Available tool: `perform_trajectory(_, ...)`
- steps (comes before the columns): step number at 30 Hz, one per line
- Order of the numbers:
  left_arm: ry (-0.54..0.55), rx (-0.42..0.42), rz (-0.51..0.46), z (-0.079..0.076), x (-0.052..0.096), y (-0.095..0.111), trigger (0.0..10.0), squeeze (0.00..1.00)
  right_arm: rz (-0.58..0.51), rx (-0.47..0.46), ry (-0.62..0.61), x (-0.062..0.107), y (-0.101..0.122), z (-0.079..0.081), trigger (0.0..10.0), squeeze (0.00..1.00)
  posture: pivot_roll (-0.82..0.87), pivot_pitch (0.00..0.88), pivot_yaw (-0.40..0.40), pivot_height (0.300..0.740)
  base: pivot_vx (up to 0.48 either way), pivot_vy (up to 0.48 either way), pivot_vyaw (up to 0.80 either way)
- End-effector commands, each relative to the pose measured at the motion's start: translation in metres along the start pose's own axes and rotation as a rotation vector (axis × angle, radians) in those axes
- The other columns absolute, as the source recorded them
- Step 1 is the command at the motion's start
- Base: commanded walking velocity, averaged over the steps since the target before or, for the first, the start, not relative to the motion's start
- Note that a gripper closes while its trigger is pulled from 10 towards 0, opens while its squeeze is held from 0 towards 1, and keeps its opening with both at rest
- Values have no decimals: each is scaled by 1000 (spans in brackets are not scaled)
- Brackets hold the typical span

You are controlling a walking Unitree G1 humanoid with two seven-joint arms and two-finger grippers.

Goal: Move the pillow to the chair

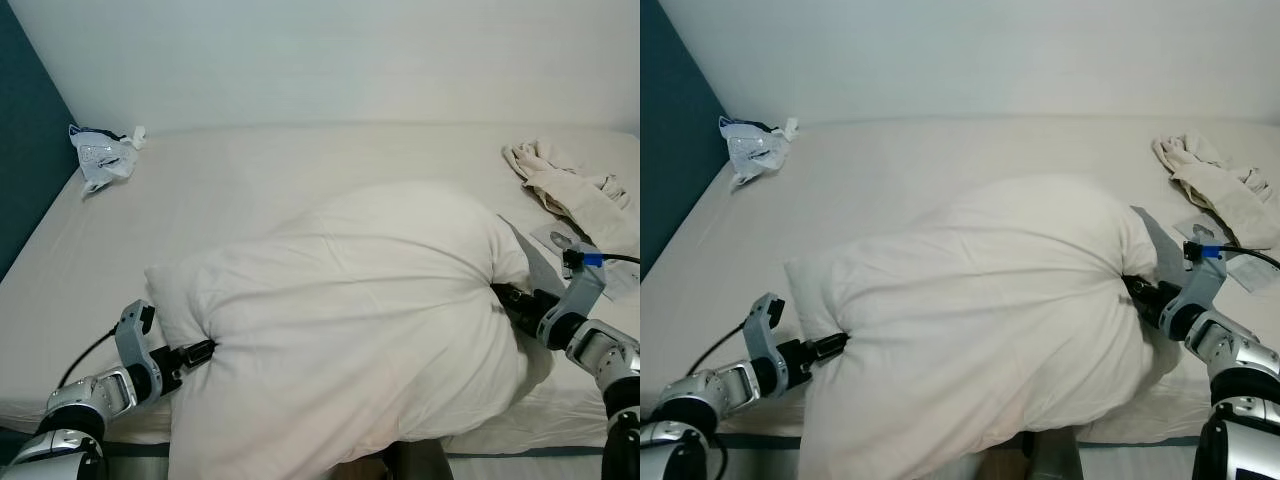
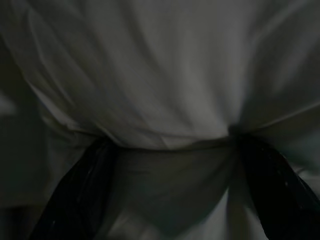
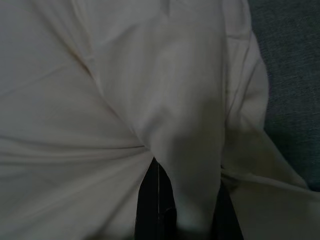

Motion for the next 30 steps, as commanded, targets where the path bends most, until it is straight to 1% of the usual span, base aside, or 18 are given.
perform_trajectory(1,-64,75,-17,-7,-5,-7,10000,0,25,-37,9,-1,-13,2,0,0,-15,161,16,611,0,0,0)
perform_trajectory(2,-89,119,-66,-12,-7,-2,10000,0,28,-37,15,-2,-14,4,0,0,-17,159,16,611,0,0,0)
perform_trajectory(3,-89,119,-66,-12,-7,-2,10000,0,28,-37,15,-2,-14,4,0,0,-17,159,16,611,0,0,0)
perform_trajectory(4,-176,187,-141,-25,-11,8,10000,0,32,-40,25,-2,-15,5,0,0,-18,160,15,611,0,0,0)
perform_trajectory(5,-222,209,-159,-33,-13,9,10000,0,33,-42,28,-3,-16,6,0,0,-19,157,15,611,0,0,0)
perform_trajectory(7,-278,164,-118,-44,-18,1,10000,0,36,-47,37,-4,-19,8,0,0,-18,155,14,611,0,0,0)
perform_trajectory(9,-302,116,-65,-50,-21,-10,10000,0,38,-49,41,-4,-20,9,0,0,-18,152,13,611,0,0,0)
perform_trajectory(10,-302,116,-65,-50,-21,-10,10000,0,38,-49,41,-4,-20,9,0,0,-18,152,13,611,0,0,0)
perform_trajectory(11,-298,-21,9,-54,-24,-29,10000,0,39,-51,44,-5,-22,11,0,0,-22,149,13,611,0,0,0)
perform_trajectory(12,-278,-100,39,-53,-25,-37,8941,0,40,-53,47,-6,-22,12,0,0,-25,146,12,611,0,0,0)
perform_trajectory(13,-264,-148,52,-53,-26,-40,8941,0,40,-54,50,-6,-22,12,0,0,-25,146,12,611,0,0,0)
perform_trajectory(15,-239,-226,66,-51,-27,-46,0,0,41,-55,56,-7,-22,14,0,0,-26,138,6,611,0,0,0)
perform_trajectory(17,-233,-241,72,-50,-27,-48,0,0,42,-55,58,-8,-23,15,0,0,-27,138,6,611,0,0,0)
perform_trajectory(21,-240,-219,32,-53,-25,-44,0,0,43,-55,61,-9,-24,17,0,0,-28,134,-2,611,0,0,0)
perform_trajectory(24,-193,-273,-43,-54,-22,-32,0,0,41,-46,76,-14,-24,24,0,0,-27,128,-11,611,0,0,0)
perform_trajectory(25,-193,-273,-43,-54,-22,-32,0,0,41,-46,76,-14,-24,24,0,0,-27,128,-11,611,0,0,0)
perform_trajectory(26,-177,-288,-86,-56,-20,-27,0,0,34,-44,81,-17,-23,28,0,0,-27,127,-12,611,0,0,0)
perform_trajectory(30,-166,-287,-126,-57,-19,-21,0,0,25,-44,91,-20,-21,33,0,0,-22,121,-17,611,0,0,0)
Point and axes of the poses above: a point about 5 cm out from each wrist's last joint towards the gripper, its own x axis pointing back from the gripper into the wrist, its own y axis along the axis of the wrist's last joint, z = x × y, the point moved 3 cm from there along -x, pointing out of the wrist towards the gripper, and after that the axes turned 5 degrees about x, right-handed, at the moved point
